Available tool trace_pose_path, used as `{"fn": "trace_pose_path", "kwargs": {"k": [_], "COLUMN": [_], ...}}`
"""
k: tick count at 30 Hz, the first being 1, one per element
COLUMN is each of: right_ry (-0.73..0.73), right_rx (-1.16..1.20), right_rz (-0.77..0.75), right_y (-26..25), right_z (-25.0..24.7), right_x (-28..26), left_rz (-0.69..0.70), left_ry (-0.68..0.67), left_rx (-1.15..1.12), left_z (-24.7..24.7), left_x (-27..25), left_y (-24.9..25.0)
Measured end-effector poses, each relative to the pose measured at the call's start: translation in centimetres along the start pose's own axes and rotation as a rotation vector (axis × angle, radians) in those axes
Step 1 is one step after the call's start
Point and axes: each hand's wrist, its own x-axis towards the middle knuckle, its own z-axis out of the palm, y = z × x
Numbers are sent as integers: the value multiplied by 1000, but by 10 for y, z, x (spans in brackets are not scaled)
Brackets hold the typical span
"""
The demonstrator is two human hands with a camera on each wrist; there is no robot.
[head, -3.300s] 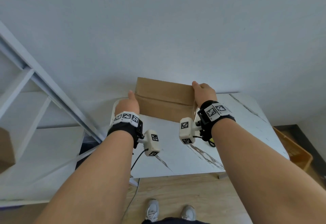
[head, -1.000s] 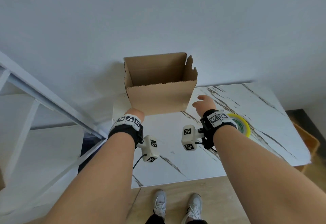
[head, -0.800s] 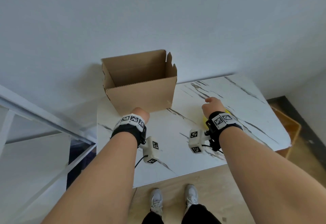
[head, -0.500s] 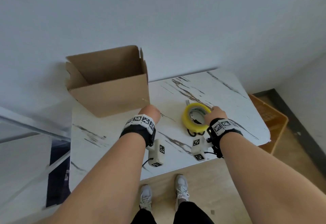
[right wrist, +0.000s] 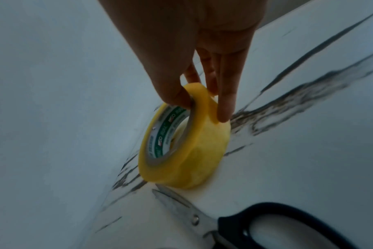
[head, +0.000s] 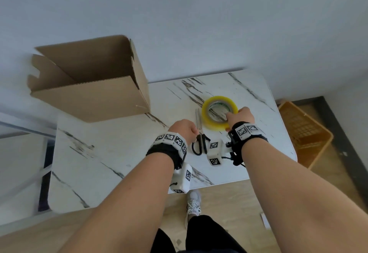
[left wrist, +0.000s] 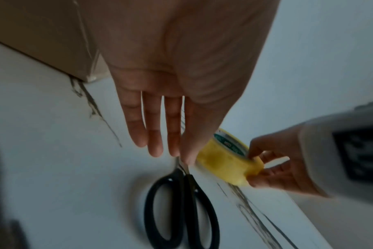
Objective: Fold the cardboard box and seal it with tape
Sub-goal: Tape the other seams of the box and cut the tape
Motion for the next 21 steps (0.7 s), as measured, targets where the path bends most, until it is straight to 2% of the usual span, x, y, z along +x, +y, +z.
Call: {"fn": "trace_pose_path", "kwargs": {"k": [3, 5, 7, 10, 15, 21], "right_ry": [12, -4, -22, -40, -67, -77], "right_rx": [59, 77, 86, 98, 91, 101], "right_rz": [30, 23, 4, -21, -50, -49], "right_y": [-5, -10, -16, -25, -36, -47], "right_z": [1, 4, 7, 10, 15, 16], "right_x": [11, 17, 22, 31, 46, 57], "left_rz": [41, 69, 85, 89, 34, -8], "left_ry": [-165, -196, -146, -88, -13, 75], "left_rx": [58, 169, 219, 172, 106, 158], "left_z": [10, 17, 25, 24, 0, -28], "left_x": [12, 17, 22, 31, 59, 85], "left_y": [9, 11, 8, 5, 4, -2]}}
